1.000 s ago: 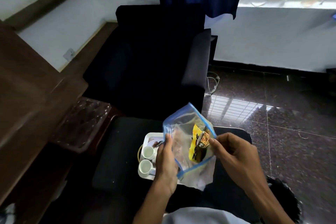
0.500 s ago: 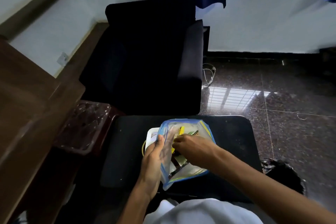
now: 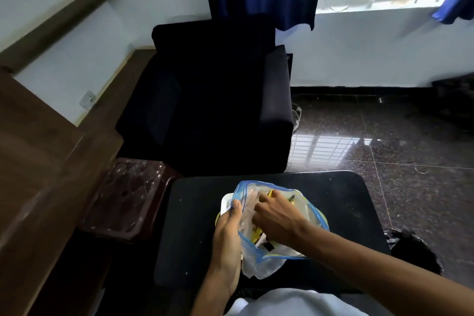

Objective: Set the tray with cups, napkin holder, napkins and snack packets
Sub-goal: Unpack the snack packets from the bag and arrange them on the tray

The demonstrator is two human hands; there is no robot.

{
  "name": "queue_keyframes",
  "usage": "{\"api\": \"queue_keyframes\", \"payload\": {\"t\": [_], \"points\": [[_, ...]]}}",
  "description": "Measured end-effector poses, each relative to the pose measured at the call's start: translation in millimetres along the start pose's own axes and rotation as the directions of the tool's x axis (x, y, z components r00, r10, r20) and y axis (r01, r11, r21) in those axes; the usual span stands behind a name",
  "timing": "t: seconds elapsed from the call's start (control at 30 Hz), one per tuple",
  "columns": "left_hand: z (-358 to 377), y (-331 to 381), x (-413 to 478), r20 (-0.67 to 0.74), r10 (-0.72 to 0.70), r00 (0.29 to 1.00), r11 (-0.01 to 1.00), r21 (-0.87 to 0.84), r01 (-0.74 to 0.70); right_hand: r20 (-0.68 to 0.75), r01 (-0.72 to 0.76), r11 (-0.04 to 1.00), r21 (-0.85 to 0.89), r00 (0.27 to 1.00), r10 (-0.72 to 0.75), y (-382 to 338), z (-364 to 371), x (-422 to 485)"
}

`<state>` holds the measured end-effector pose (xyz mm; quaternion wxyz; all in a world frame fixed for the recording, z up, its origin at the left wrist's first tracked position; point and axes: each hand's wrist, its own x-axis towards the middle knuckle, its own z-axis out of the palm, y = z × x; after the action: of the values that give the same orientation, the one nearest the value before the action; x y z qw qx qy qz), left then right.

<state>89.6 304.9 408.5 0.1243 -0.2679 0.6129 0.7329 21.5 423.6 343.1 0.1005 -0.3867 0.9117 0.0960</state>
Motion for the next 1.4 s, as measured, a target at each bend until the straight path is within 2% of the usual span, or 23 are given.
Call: {"api": "queue_keyframes", "payload": {"t": [0.23, 0.4, 0.5, 0.6, 0.67, 0.73, 0.83, 0.93, 1.03, 1.17, 1.3, 1.37, 1.4], "points": [[-28, 0, 20, 0.09, -0.015, 0.996, 0.989, -0.148, 0.029, -0.135, -0.003, 1.0, 0.028, 0.991, 0.007, -8, -69, -26], [-43, 6, 28, 0.099, -0.055, 0.994, 0.973, -0.216, 0.076, -0.283, -0.063, 0.982, 0.179, 0.952, 0.112, 0, -120, -69], [-52, 4, 32, 0.095, -0.047, 0.994, 0.986, -0.156, 0.061, -0.435, -0.139, 0.93, 0.341, 0.853, 0.287, 14, -132, -95], [-58, -1, 34, 0.131, -0.018, 0.991, 0.987, -0.153, 0.039, -0.486, -0.16, 0.789, 0.593, 0.71, 0.509, 35, -133, -119], [-59, -1, 32, 0.158, -0.005, 0.988, 0.99, -0.137, 0.027, -0.381, -0.196, 0.593, 0.781, 0.604, 0.701, 52, -123, -130], [-59, -3, 30, 0.164, 0.015, 0.986, 0.991, -0.131, 0.007, -0.233, -0.238, 0.409, 0.881, 0.534, 0.813, 74, -98, -136], [-54, -13, 30, 0.173, 0.024, 0.985, 0.996, -0.089, -0.009, -0.065, -0.348, 0.237, 0.907, 0.439, 0.896, 114, -32, -135], [-42, -26, 24, 0.163, 0.03, 0.986, 0.997, -0.08, -0.018, 0.123, -0.529, 0.091, 0.844, 0.356, 0.926, 154, 56, -127], [-15, -28, 17, 0.06, 0.036, 0.998, 0.991, -0.132, -0.028, 0.341, -0.672, -0.084, 0.736, 0.261, 0.903, 183, 142, -116], [21, -32, 7, -0.029, 0.041, 0.999, 0.97, -0.239, -0.047, 0.605, -0.685, -0.358, 0.635, 0.152, 0.782, 200, 218, -100], [54, -32, 0, -0.094, 0.084, 0.992, 0.922, -0.37, -0.113, 0.739, -0.648, -0.505, 0.57, 0.136, 0.659, 207, 263, -82], [68, -30, -1, -0.068, 0.077, 0.995, 0.923, -0.374, -0.097, 0.792, -0.633, -0.564, 0.531, 0.133, 0.596, 207, 278, -75], [75, -27, -2, -0.068, 0.117, 0.991, 0.942, -0.309, -0.132, 0.82, -0.605, -0.611, 0.511, 0.129, 0.558, 207, 284, -72]]}}
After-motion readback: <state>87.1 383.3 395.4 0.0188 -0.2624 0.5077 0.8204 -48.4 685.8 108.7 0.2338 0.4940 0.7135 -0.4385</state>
